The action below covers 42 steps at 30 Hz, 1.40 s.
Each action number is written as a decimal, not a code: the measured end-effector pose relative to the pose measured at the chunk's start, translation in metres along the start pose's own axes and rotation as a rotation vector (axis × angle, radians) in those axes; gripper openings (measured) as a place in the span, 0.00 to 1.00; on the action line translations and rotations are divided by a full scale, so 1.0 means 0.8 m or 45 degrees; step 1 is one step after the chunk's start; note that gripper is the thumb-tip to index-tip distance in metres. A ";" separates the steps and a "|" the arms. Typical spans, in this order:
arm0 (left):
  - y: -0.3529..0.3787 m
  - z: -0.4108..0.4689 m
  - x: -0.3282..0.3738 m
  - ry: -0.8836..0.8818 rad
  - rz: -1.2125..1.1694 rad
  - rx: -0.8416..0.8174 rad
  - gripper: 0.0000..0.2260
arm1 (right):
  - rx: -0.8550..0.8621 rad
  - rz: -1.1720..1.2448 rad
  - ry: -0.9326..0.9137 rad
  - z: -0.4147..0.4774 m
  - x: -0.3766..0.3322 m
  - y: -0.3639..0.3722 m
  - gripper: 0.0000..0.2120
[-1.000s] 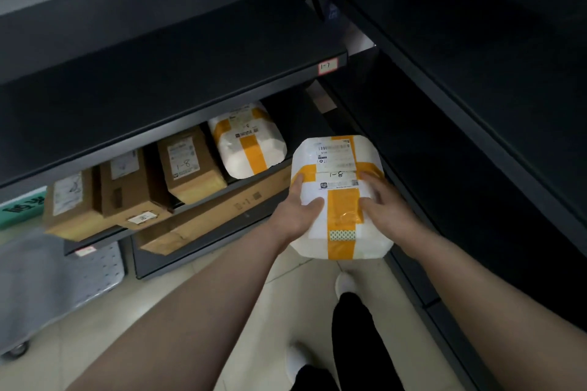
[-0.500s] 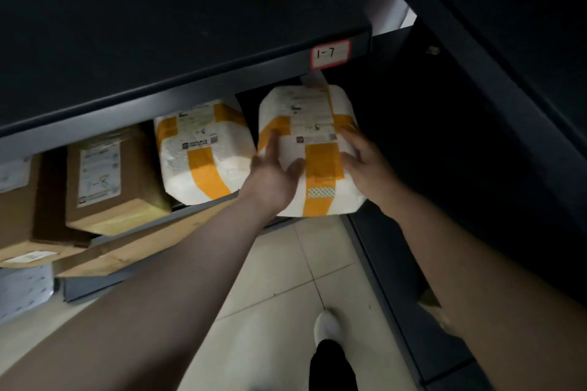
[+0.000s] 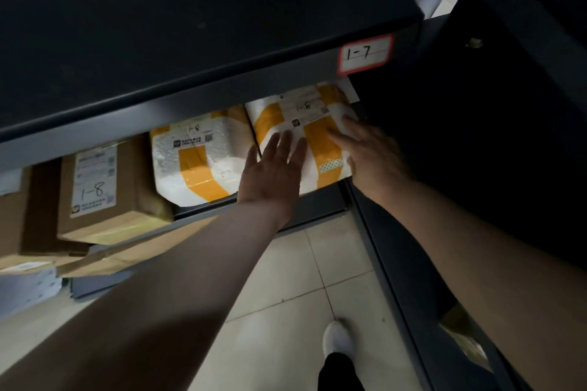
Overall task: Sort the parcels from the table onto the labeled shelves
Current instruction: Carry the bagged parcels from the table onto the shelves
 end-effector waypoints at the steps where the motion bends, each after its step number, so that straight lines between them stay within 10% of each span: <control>1: -0.001 0.007 -0.003 -0.023 -0.027 0.013 0.37 | -0.006 0.007 0.000 0.009 -0.004 0.000 0.31; 9: -0.007 0.015 -0.032 -0.108 -0.267 -0.077 0.39 | -0.102 -0.002 0.122 0.034 -0.030 0.011 0.40; 16: -0.007 -0.012 -0.097 -0.554 -0.142 -0.181 0.46 | 0.058 -0.064 -0.256 0.019 -0.065 0.006 0.37; 42: -0.129 -0.152 -0.060 -0.025 -0.089 -0.373 0.31 | -0.298 -0.009 0.063 -0.132 -0.165 -0.077 0.28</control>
Point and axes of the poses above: each hand's wrist, its own z-axis towards the middle knuckle, its own y-axis out of the palm, x = y × z, the point moved 4 cm from there along z, towards the middle knuckle, and after that the axes turned 13 degrees about x, right-handed, at the moved point
